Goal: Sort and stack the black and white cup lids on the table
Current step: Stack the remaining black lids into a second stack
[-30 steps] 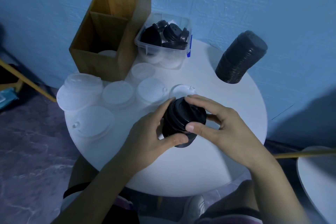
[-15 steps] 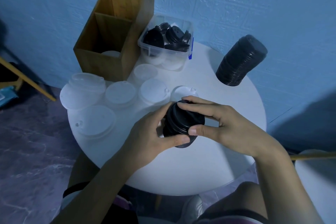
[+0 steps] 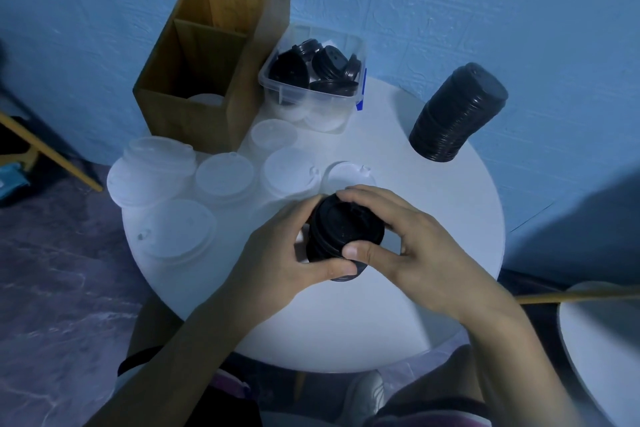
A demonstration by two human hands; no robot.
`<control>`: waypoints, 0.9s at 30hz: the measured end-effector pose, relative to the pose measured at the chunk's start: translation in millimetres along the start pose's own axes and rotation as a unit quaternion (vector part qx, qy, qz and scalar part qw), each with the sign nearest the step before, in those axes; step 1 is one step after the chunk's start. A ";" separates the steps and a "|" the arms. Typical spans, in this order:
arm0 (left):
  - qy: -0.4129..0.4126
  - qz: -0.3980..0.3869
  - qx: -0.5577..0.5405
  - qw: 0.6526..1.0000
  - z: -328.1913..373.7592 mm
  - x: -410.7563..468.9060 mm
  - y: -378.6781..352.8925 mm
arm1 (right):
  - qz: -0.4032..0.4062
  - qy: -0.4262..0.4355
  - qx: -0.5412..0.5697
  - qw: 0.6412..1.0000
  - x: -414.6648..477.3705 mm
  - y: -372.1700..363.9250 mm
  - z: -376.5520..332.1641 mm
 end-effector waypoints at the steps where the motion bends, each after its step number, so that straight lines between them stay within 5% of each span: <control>1: 0.001 -0.001 -0.002 1.000 -0.6 -0.1 0.3 | 0.009 -0.003 0.005 1.000 -1.2 -1.8 1.2; 12: 0.022 -0.045 -0.094 0.994 -10.3 0.4 2.1 | 0.096 -0.077 0.224 0.967 -8.2 -11.3 22.8; 27: 0.043 0.004 -0.071 0.997 -12.7 -2.8 6.9 | 0.098 -0.085 0.256 0.958 -1.4 -24.2 25.1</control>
Point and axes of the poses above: each hand's wrist, its own x-axis towards the middle knuckle, its own y-axis out of the back of the hand, z = x × y, the point moved 8 cm from there along x, towards the middle knuckle, and after that the axes turned 7 degrees about z, right-handed, at the moved point
